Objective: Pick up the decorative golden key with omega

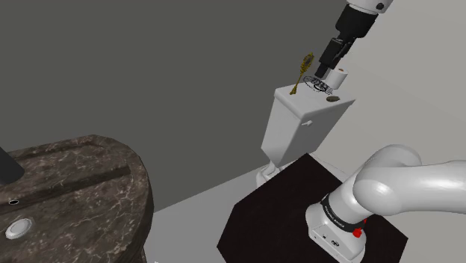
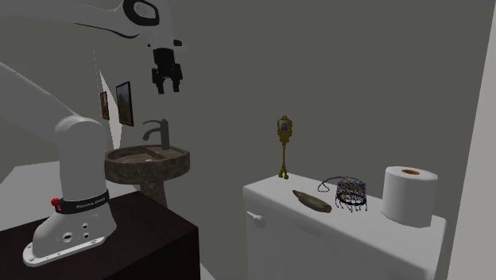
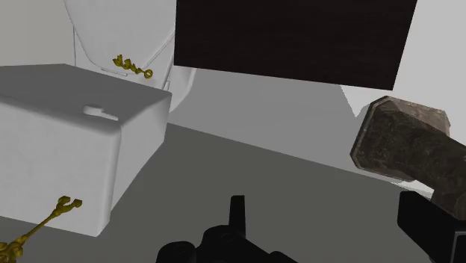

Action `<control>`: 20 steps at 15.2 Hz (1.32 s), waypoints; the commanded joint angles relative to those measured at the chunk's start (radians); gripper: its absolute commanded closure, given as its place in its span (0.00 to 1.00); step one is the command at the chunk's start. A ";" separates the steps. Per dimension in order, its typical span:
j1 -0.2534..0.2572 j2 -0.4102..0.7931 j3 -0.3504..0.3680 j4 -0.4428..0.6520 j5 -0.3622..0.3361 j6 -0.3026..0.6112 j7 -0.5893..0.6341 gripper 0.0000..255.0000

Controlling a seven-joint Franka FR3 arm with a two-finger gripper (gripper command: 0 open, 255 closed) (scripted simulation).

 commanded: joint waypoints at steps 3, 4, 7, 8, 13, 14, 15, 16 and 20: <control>-0.008 0.047 -0.040 0.020 -0.027 0.020 -0.045 0.00; -0.012 0.072 -0.059 0.032 -0.040 0.029 -0.068 0.00; -0.021 0.152 -0.117 0.074 -0.072 0.058 -0.134 0.00; -0.023 0.181 -0.136 0.091 -0.081 0.067 -0.157 0.00; -0.032 0.334 -0.227 0.191 -0.110 0.107 -0.268 0.00; -0.034 0.367 -0.245 0.215 -0.113 0.113 -0.291 0.00; -0.034 0.401 -0.263 0.240 -0.114 0.120 -0.314 0.00; -0.036 0.435 -0.280 0.266 -0.114 0.125 -0.337 0.00; -0.044 0.582 -0.346 0.385 -0.099 0.142 -0.435 0.00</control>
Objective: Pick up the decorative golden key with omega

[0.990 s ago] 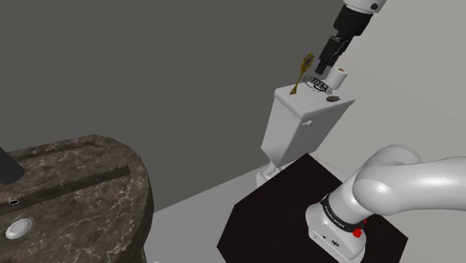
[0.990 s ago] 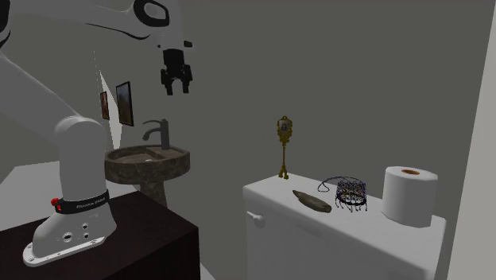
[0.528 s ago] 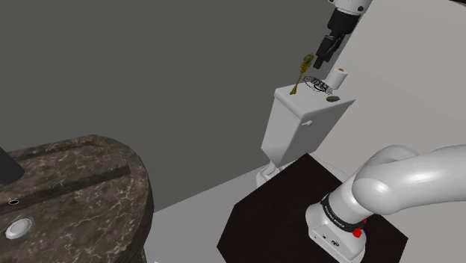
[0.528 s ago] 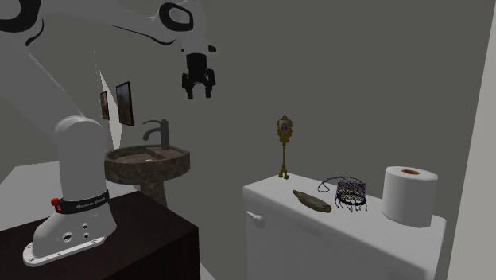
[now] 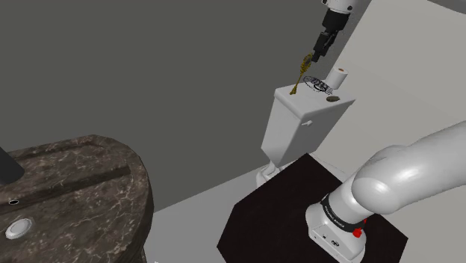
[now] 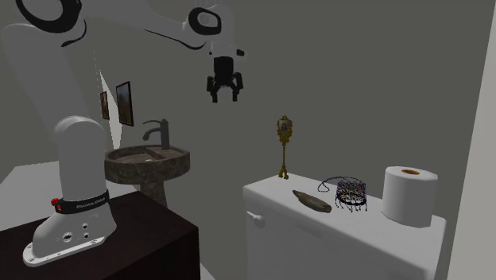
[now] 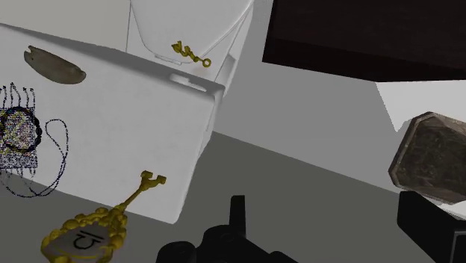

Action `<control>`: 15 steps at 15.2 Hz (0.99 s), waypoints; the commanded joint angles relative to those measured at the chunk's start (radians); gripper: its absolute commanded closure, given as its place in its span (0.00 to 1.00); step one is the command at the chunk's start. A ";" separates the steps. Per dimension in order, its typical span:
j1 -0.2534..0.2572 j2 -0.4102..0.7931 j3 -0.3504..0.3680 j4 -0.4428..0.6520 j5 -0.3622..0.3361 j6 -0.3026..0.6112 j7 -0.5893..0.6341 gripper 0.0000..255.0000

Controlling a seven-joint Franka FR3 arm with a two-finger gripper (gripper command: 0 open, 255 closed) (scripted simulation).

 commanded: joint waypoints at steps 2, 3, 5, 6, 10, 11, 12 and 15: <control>-0.011 0.121 -0.050 0.107 0.021 0.003 -0.082 0.00; -0.016 0.162 -0.064 0.143 0.032 0.003 -0.108 0.00; -0.030 0.247 -0.091 0.221 0.058 0.000 -0.160 0.00; -0.039 0.292 -0.103 0.263 0.073 -0.004 -0.187 0.00; -0.094 0.480 -0.136 0.455 0.144 -0.035 -0.289 0.00; -0.113 0.530 -0.140 0.511 0.164 -0.048 -0.312 0.00; -0.134 0.582 -0.143 0.571 0.184 -0.064 -0.335 0.00; -0.212 0.749 -0.142 0.786 0.244 -0.129 -0.394 0.00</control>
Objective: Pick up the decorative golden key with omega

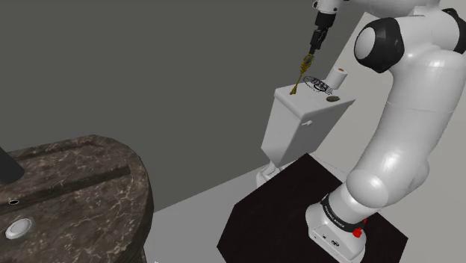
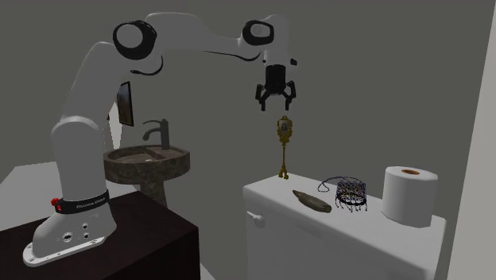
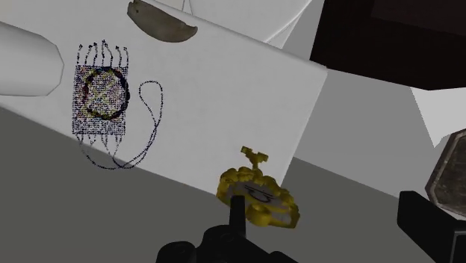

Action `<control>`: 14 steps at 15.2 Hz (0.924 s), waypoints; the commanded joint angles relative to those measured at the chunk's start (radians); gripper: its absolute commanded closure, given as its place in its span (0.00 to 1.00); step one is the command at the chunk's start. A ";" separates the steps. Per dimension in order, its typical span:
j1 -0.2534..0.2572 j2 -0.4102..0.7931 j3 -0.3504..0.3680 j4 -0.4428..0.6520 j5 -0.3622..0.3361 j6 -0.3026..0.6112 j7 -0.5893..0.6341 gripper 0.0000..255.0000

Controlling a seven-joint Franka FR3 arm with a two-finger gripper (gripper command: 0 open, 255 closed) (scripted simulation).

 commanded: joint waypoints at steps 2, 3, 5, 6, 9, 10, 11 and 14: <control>-0.094 0.187 0.010 0.264 0.063 -0.090 -0.050 0.00; -0.089 0.179 0.012 0.236 0.058 -0.071 -0.048 0.00; -0.078 0.165 0.012 0.186 0.053 -0.035 -0.045 0.00; -0.073 0.160 0.012 0.163 0.051 -0.018 -0.044 0.00; -0.061 0.146 0.011 0.100 0.046 0.031 -0.041 0.00; -0.059 0.144 0.011 0.088 0.045 0.040 -0.040 0.00; -0.059 0.144 0.011 0.088 0.045 0.040 -0.040 0.00; -0.061 0.148 0.011 0.098 0.046 0.034 -0.041 1.00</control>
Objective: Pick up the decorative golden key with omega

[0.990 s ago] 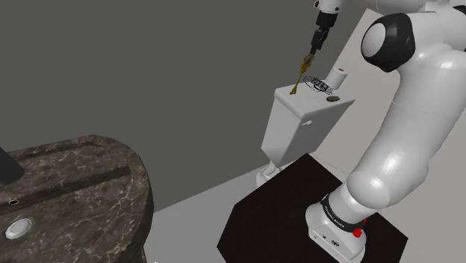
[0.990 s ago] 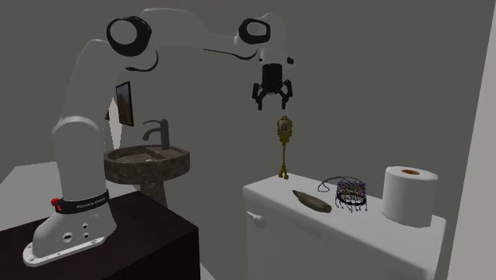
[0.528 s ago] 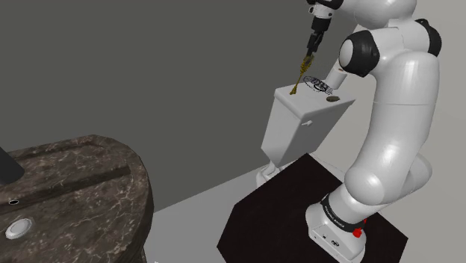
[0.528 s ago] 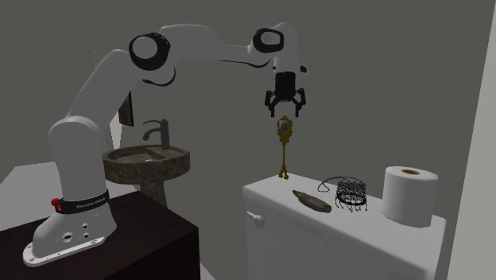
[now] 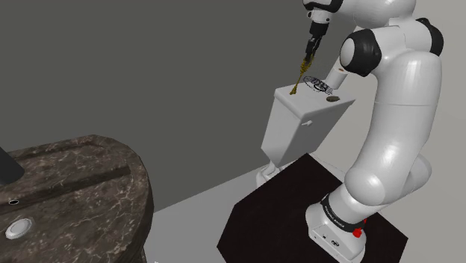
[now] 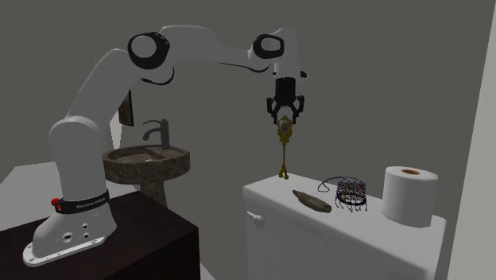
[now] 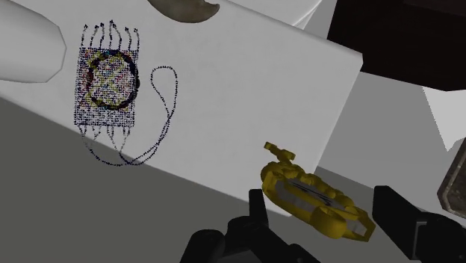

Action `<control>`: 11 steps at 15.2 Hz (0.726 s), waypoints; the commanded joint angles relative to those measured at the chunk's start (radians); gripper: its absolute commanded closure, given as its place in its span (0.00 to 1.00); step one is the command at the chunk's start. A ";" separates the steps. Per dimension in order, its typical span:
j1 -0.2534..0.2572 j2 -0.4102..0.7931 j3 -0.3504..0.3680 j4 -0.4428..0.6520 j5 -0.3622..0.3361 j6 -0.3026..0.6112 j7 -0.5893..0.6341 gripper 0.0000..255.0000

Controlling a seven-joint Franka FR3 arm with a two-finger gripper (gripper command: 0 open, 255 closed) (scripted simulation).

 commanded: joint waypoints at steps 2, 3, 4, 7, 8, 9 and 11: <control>-0.001 0.005 0.001 0.001 0.000 0.000 0.001 1.00; 0.000 0.003 0.000 -0.002 0.000 0.001 0.001 1.00; 0.001 0.002 0.000 -0.004 -0.001 0.002 0.001 1.00; 0.002 0.000 0.000 -0.011 -0.001 0.007 0.001 1.00; -0.002 0.004 0.000 0.009 0.000 -0.009 0.000 1.00; -0.006 0.008 0.000 0.029 0.002 -0.025 -0.001 1.00; -0.014 0.018 0.001 0.073 0.006 -0.058 -0.003 1.00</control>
